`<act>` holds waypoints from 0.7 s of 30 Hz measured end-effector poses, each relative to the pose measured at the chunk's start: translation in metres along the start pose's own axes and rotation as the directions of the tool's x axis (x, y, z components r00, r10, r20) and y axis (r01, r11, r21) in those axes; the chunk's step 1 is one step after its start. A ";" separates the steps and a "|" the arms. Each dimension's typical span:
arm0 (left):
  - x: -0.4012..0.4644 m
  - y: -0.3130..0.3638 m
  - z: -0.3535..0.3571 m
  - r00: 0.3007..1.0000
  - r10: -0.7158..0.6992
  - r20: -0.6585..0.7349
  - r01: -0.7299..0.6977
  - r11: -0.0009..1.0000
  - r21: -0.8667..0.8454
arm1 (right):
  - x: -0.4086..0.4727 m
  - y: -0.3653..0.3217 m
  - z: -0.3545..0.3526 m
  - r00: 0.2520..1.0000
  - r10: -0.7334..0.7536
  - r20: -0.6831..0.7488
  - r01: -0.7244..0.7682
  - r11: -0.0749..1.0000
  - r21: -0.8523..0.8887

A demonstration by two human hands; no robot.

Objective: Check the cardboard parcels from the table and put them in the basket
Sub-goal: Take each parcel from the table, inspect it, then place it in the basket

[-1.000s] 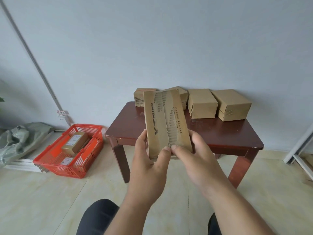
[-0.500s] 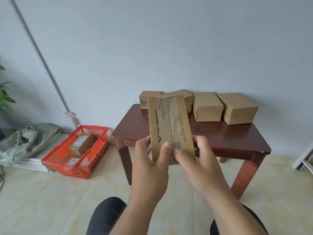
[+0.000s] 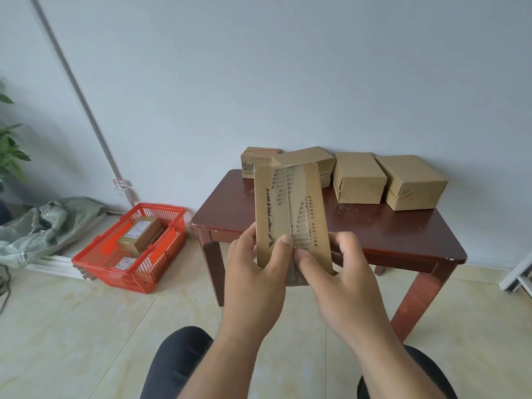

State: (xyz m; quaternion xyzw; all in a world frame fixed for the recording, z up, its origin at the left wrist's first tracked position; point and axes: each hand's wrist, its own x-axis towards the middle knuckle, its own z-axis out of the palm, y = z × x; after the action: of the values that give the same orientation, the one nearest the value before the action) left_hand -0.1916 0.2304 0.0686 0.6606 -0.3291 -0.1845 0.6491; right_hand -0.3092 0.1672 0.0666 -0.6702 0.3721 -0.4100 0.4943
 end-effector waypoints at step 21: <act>-0.004 0.001 -0.001 1.000 0.001 0.008 -0.001 0.999 0.039 | 0.016 -0.003 0.005 0.994 -0.015 -0.112 0.002 0.994 -0.113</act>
State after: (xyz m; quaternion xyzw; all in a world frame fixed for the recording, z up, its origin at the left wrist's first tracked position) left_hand -0.1944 0.2338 0.0692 0.6723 -0.3354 -0.1802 0.6349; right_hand -0.2982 0.1554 0.0716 -0.6745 0.4189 -0.4277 0.4321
